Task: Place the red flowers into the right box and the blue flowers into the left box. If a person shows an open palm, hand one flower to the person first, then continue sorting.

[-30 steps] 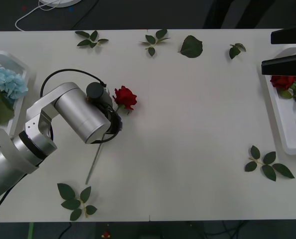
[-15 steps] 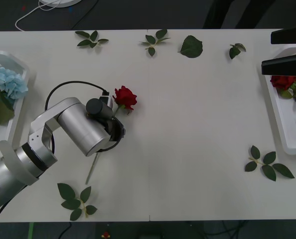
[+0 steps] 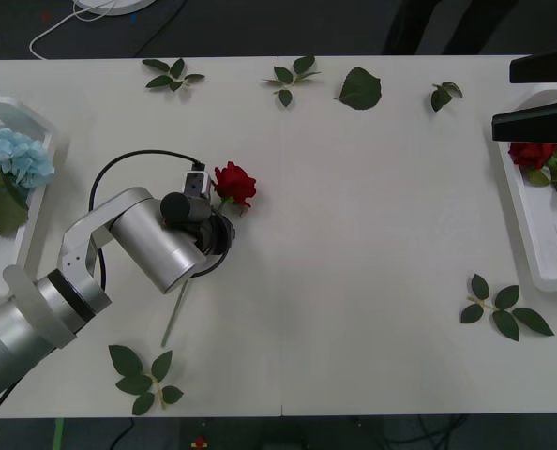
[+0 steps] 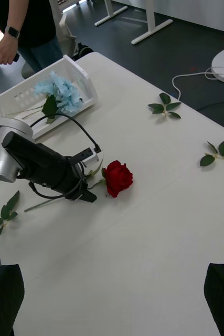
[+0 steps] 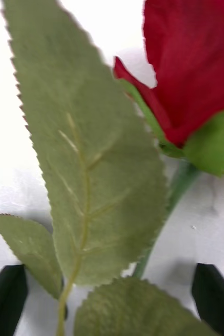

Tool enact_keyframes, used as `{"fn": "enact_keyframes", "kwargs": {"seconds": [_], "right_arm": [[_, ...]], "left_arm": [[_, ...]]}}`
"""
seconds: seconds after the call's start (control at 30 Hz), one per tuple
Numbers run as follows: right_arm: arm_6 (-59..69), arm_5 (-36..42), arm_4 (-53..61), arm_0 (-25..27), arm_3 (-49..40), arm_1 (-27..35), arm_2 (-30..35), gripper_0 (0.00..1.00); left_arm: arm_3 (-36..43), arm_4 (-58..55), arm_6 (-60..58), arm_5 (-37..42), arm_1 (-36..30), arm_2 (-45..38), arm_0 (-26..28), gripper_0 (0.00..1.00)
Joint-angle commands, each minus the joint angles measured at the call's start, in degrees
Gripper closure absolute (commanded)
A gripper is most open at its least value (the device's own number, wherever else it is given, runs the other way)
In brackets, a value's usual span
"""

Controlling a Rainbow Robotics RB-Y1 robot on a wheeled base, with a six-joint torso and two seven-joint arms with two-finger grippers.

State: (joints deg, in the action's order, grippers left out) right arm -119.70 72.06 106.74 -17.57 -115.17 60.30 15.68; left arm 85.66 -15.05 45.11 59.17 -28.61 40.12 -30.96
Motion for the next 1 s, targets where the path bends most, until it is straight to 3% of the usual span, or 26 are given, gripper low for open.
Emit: {"fn": "enact_keyframes", "kwargs": {"seconds": [0.03, 0.33, 0.53, 0.77, 1.0], "right_arm": [[-0.36, 0.01, -0.04, 0.52, -0.32, 2.81, 1.55, 0.00], [-0.36, 0.01, -0.04, 0.52, -0.32, 2.81, 1.55, 0.00], [-0.36, 0.01, -0.04, 0.52, -0.32, 2.81, 1.55, 0.00], [-0.36, 0.01, -0.04, 0.52, -0.32, 2.81, 1.55, 0.00], [-0.36, 0.01, -0.04, 0.52, -0.32, 2.81, 1.55, 0.00]], "left_arm": [[-2.52, 0.02, 0.60, -0.28, 1.45, 0.58, 0.37, 1.00], [-2.52, 0.02, 1.39, -0.19, 0.74, 0.67, -0.42, 1.00], [-0.58, -0.15, 1.12, 4.91, -0.05, 0.58, -1.38, 1.00], [10.49, -0.15, -0.02, 17.91, -0.40, -3.11, -2.97, 1.00], [27.19, -2.26, -0.64, 31.89, -0.40, -10.94, -6.04, 1.00]]}}
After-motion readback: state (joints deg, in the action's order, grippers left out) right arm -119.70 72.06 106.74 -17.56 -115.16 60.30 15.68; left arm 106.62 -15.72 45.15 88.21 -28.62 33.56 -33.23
